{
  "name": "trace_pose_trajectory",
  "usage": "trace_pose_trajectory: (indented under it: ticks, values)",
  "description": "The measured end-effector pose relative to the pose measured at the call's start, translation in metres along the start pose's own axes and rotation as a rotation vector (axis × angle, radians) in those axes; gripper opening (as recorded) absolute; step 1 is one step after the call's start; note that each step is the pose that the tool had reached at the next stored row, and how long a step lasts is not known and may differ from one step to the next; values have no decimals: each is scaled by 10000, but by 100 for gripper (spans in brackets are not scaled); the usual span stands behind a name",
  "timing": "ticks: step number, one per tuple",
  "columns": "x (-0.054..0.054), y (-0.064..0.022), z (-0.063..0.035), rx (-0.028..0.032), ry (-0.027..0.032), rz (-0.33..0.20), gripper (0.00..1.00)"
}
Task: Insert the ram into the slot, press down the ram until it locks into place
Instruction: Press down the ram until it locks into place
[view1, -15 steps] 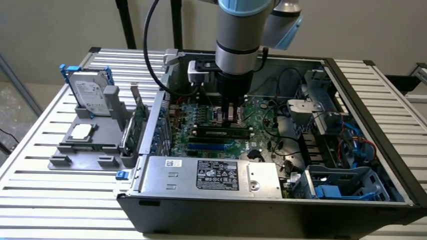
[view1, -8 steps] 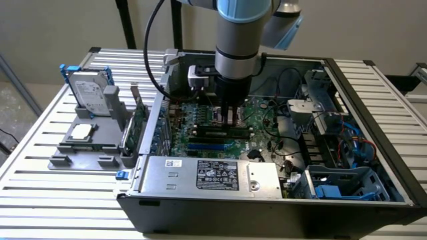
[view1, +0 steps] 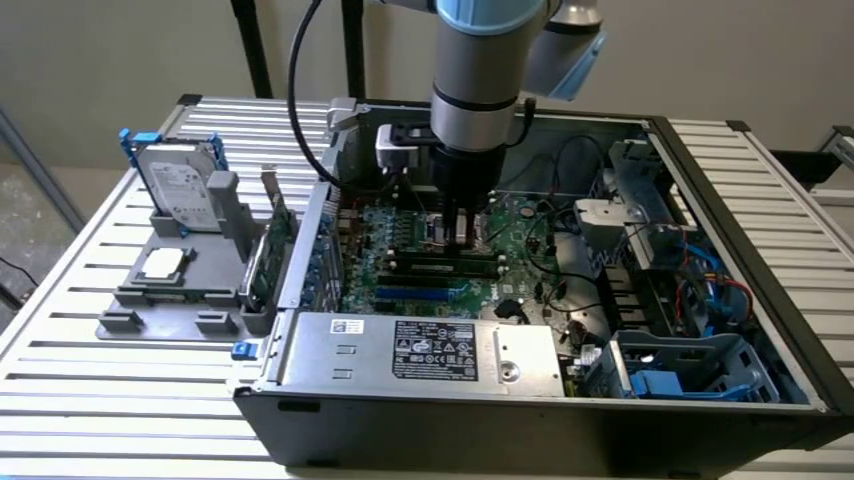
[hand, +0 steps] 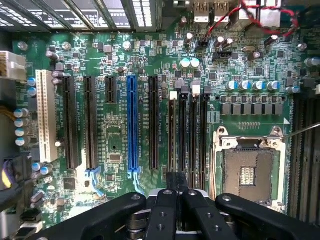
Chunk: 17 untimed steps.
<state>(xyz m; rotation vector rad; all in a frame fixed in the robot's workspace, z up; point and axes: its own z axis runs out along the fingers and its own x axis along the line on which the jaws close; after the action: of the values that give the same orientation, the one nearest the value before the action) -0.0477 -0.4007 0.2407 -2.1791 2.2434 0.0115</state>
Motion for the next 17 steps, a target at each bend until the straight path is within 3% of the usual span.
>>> trace_pose_trajectory:
  ticks: [4, 17]
  values:
    - [-2, -11, -133, -53, 6, -1, 11]
    - [-2, -12, -133, -53, 6, 0, 11]
